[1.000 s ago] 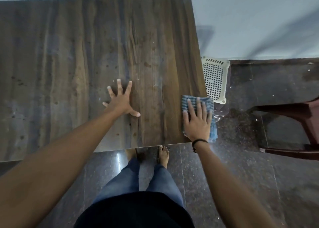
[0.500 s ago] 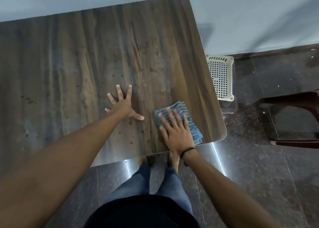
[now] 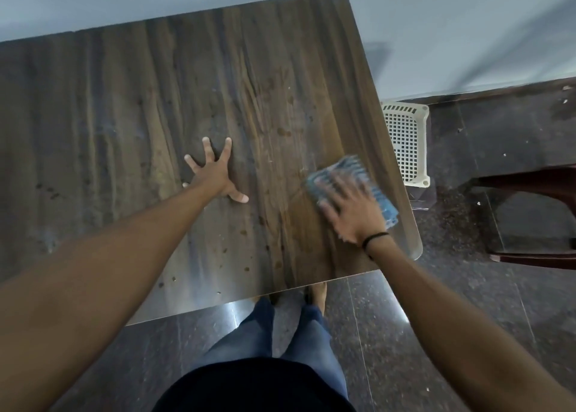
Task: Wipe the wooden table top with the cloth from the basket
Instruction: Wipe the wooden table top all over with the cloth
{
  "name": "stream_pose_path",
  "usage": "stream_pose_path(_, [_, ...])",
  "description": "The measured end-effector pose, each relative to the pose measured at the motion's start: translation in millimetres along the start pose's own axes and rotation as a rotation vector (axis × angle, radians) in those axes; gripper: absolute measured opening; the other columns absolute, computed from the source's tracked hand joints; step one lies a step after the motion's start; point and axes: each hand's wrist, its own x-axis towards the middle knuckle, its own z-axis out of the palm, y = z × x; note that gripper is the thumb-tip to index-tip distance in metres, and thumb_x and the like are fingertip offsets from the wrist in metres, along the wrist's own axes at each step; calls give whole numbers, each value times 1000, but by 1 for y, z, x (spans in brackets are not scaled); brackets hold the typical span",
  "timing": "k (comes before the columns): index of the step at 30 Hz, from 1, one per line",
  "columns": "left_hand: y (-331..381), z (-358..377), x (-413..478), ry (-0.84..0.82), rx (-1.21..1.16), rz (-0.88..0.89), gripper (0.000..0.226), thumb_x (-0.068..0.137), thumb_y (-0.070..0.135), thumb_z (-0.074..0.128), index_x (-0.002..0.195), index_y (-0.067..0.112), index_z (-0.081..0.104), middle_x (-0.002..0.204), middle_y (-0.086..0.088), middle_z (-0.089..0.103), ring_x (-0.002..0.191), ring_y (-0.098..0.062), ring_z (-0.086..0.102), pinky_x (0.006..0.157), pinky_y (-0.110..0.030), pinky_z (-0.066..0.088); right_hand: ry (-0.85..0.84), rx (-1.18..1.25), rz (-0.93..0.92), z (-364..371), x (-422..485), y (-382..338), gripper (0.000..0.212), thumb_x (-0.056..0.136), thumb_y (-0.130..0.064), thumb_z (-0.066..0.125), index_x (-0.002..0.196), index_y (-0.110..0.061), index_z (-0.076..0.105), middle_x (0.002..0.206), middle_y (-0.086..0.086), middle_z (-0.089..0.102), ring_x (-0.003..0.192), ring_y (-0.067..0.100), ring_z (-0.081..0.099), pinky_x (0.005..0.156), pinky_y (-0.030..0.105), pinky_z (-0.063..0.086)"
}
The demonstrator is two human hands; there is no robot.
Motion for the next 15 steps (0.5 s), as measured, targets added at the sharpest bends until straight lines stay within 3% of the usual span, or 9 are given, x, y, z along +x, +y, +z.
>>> stream_pose_path(2, [0, -1, -1, 3, -29, 5, 151, 60, 42, 95, 148, 53, -27, 153, 8, -48, 143, -50, -31, 104, -83, 17, 116, 133, 479, -2, 19, -14, 57, 105, -56, 18, 159, -42, 7, 169, -6, -2, 156, 21, -2, 125, 50, -4])
stream_pose_path(3, [-1, -1, -3, 8, -32, 6, 150, 60, 41, 96, 148, 54, -25, 153, 10, -47, 144, -49, -31, 102, -84, 19, 127, 145, 530, 1, 21, -34, 58, 105, -56, 17, 160, -40, 6, 169, -4, -5, 156, 22, -4, 124, 51, -5])
stream_pose_path(4, [-2, -1, -4, 13, -30, 7, 150, 59, 41, 96, 148, 55, -24, 154, 11, -47, 144, -48, -30, 101, -84, 19, 104, 118, 428, 5, 18, -53, 58, 105, -55, 16, 160, -39, 5, 168, -3, -7, 156, 22, -5, 124, 51, -6])
stream_pose_path(7, [0, -1, -6, 24, -36, 12, 150, 58, 41, 96, 149, 55, -23, 154, 13, -46, 145, -47, -30, 101, -84, 19, -30, 15, -154, 5, 8, -43, 55, 106, -58, 17, 159, -44, 10, 168, -8, 1, 156, 19, 1, 125, 50, 0])
stream_pose_path(9, [1, 0, -7, 28, -43, 12, 150, 58, 40, 97, 149, 56, -22, 154, 13, -46, 145, -47, -30, 101, -84, 18, 11, 39, -18, -5, 32, -16, 54, 106, -58, 18, 158, -46, 9, 168, -11, 0, 156, 18, 0, 125, 49, -3])
stream_pose_path(11, [0, 0, -8, 28, -50, 0, 150, 59, 40, 97, 148, 56, -23, 154, 13, -46, 145, -46, -30, 101, -84, 18, 101, 146, 435, -11, 58, -14, 57, 105, -56, 18, 159, -43, 8, 168, -7, -2, 156, 20, -2, 125, 51, -4])
stream_pose_path(12, [0, -1, -8, 29, -51, 2, 150, 59, 39, 97, 148, 56, -23, 154, 13, -45, 145, -46, -30, 102, -84, 18, 120, 164, 539, -9, 65, -28, 58, 105, -56, 17, 160, -40, 7, 169, -4, -4, 156, 22, -3, 124, 52, -4])
stream_pose_path(13, [-1, 0, -8, 33, -48, 12, 150, 59, 39, 97, 149, 55, -22, 154, 13, -45, 145, -46, -30, 102, -84, 18, 117, 145, 508, -5, 66, -45, 59, 105, -55, 16, 161, -38, 6, 168, -3, -6, 156, 23, -5, 124, 52, -4])
stream_pose_path(15, [-1, -1, -8, 30, -51, 15, 149, 60, 38, 96, 149, 55, -22, 154, 12, -46, 145, -46, -31, 102, -83, 18, 46, 53, 111, 3, 52, -65, 57, 106, -55, 16, 160, -39, 8, 169, -5, -3, 156, 21, -3, 125, 50, -2])
